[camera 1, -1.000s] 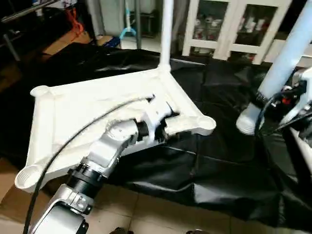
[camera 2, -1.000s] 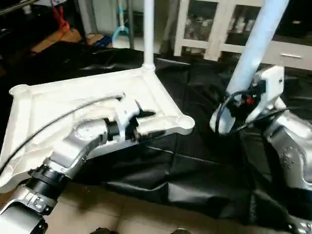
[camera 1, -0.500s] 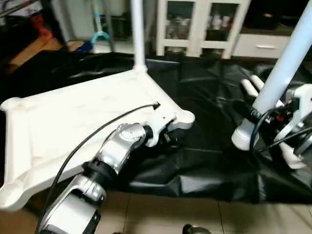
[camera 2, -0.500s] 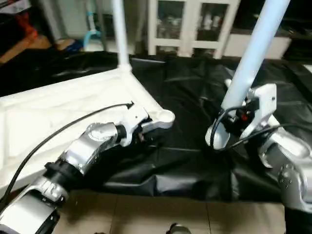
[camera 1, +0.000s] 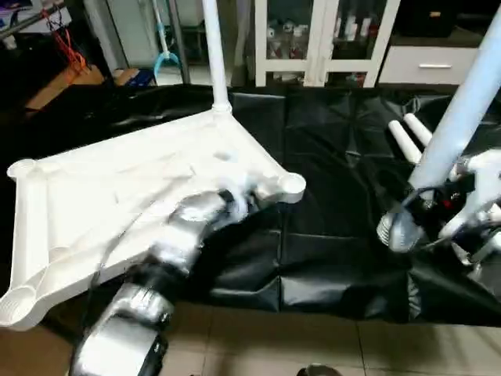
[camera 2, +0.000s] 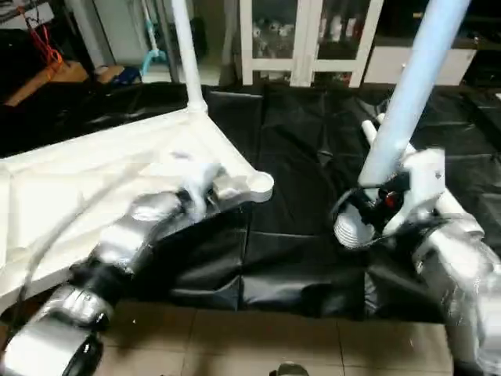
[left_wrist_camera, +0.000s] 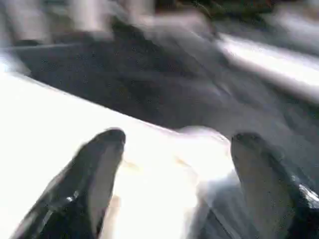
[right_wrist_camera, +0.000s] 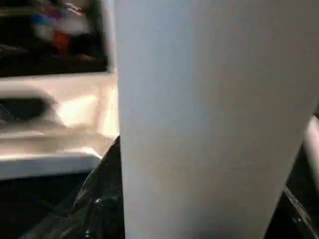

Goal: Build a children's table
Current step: Insert table leg to table base

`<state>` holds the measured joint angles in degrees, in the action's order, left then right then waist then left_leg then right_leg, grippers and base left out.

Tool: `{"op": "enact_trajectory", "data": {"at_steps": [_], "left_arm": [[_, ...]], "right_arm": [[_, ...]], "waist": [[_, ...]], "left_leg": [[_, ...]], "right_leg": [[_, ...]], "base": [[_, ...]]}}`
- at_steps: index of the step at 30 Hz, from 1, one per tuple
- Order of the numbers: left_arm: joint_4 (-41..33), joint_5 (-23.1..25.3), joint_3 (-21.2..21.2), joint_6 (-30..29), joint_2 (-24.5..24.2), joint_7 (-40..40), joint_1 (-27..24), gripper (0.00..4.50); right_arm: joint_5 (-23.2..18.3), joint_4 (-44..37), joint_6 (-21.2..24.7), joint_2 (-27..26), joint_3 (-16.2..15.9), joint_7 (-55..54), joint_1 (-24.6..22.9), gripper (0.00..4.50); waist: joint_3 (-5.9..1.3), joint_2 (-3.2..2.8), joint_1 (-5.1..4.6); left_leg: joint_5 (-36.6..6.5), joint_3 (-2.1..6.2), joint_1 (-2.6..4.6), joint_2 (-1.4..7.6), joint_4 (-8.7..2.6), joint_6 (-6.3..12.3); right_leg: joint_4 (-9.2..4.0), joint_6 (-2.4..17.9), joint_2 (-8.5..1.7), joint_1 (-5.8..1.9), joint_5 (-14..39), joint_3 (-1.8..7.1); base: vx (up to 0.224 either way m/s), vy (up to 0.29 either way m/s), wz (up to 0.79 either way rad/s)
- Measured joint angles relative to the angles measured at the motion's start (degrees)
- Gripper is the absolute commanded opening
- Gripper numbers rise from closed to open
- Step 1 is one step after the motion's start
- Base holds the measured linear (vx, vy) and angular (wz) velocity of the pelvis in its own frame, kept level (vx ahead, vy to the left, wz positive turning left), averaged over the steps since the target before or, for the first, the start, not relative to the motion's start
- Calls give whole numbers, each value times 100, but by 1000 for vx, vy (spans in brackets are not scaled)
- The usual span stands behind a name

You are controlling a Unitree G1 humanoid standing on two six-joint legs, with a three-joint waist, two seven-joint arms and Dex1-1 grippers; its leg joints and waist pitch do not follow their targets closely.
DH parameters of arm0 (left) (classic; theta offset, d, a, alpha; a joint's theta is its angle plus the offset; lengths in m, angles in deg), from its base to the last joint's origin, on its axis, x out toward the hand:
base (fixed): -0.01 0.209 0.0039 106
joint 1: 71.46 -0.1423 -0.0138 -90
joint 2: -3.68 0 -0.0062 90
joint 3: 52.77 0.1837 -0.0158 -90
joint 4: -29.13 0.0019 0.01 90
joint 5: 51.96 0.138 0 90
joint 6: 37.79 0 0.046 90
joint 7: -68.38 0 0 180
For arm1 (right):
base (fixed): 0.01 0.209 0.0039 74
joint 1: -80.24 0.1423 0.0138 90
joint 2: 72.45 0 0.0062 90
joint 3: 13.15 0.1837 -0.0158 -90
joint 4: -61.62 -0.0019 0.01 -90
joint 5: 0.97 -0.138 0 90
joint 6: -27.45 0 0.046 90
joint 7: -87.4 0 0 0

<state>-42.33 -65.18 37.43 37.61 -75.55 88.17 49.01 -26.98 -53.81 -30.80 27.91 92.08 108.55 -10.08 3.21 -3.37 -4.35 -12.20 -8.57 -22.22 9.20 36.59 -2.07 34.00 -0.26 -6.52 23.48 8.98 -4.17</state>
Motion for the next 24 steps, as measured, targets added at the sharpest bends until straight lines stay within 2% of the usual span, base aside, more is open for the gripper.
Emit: {"op": "enact_trajectory", "data": {"at_steps": [2,4,7,8,10,11,14,16,18,20,21,24], "left_arm": [[-1042,-275,-624,202,101,-469,-707,379],[-1451,-270,-803,382,164,-721,-1056,379],[-2222,-140,-843,679,505,-1060,-1703,379],[-2420,-52,-867,687,631,-1229,-1889,379],[-2505,-24,-868,670,692,-1362,-1960,379],[-2621,-3,-864,507,621,-1440,-2034,379],[-2775,90,-689,181,403,-1427,-2333,379],[-2807,185,-524,101,340,-1383,-2484,379],[-2824,504,-410,152,318,-1402,-2551,379],[-2860,779,-369,254,219,-1448,-2532,379],[-2860,853,-361,263,191,-1461,-2512,379],[-2856,999,-286,254,135,-1585,-2390,379]], "right_arm": [[381,-481,-141,-349,-232,-409,-360,179],[564,-619,-264,-422,-420,-545,-386,179],[730,-616,-565,-790,-592,-815,-228,179],[760,-538,-646,-937,-679,-905,-100,179],[765,-371,-719,-989,-838,-941,51,179],[808,-97,-850,-1002,-1006,-804,238,179],[891,594,-1118,-1052,-1312,-411,578,179],[971,983,-1327,-1013,-1463,-108,689,179],[1145,1288,-1684,-865,-1790,330,693,179],[1208,1334,-1836,-865,-1997,516,669,179],[1204,1330,-1879,-873,-2016,533,671,179],[1182,1324,-1894,-955,-1990,482,692,179]], "waist": [[-6,16,-79],[-4,45,-139],[-14,179,-165],[-11,248,-171],[-8,324,-157],[-16,350,-158],[-25,360,-141],[-27,370,-62],[-26,381,87],[-22,387,230],[-23,393,295],[-19,414,415]], "left_leg": [[-1,8,-10,16,-4,-2],[-2,26,-33,17,-4,-3],[-2,13,-48,28,-48,-3],[-2,10,-42,27,-48,-4],[-4,15,-29,27,-48,-6],[-5,11,-14,23,-55,-7],[-9,-6,-1,-9,-68,-8],[-14,-17,-22,-19,-66,2],[-15,-39,-24,3,-76,6],[5,-63,-28,45,-79,38],[5,-88,-22,64,-79,38],[6,-128,-8,89,-80,14]], "right_leg": [[-9,-13,9,-1,8,-21],[-30,-49,9,5,30,-41],[-96,-55,17,17,34,-40],[-100,-64,15,8,39,-39],[-107,-109,16,-19,67,-39],[-114,-110,21,-37,68,-18],[-110,-105,23,-49,59,50],[-102,-73,21,-35,-16,73],[-97,-82,27,-25,-21,72],[-94,-87,41,-21,-13,53],[-93,-86,46,-21,-12,54],[-87,-85,50,-30,-9,55]], "base": [[0,0,0],[0,0,0],[0,0,0],[0,0,0],[0,0,0],[0,0,0],[0,0,0],[0,0,0],[0,0,0],[0,0,0],[0,0,0],[0,0,0]]}}
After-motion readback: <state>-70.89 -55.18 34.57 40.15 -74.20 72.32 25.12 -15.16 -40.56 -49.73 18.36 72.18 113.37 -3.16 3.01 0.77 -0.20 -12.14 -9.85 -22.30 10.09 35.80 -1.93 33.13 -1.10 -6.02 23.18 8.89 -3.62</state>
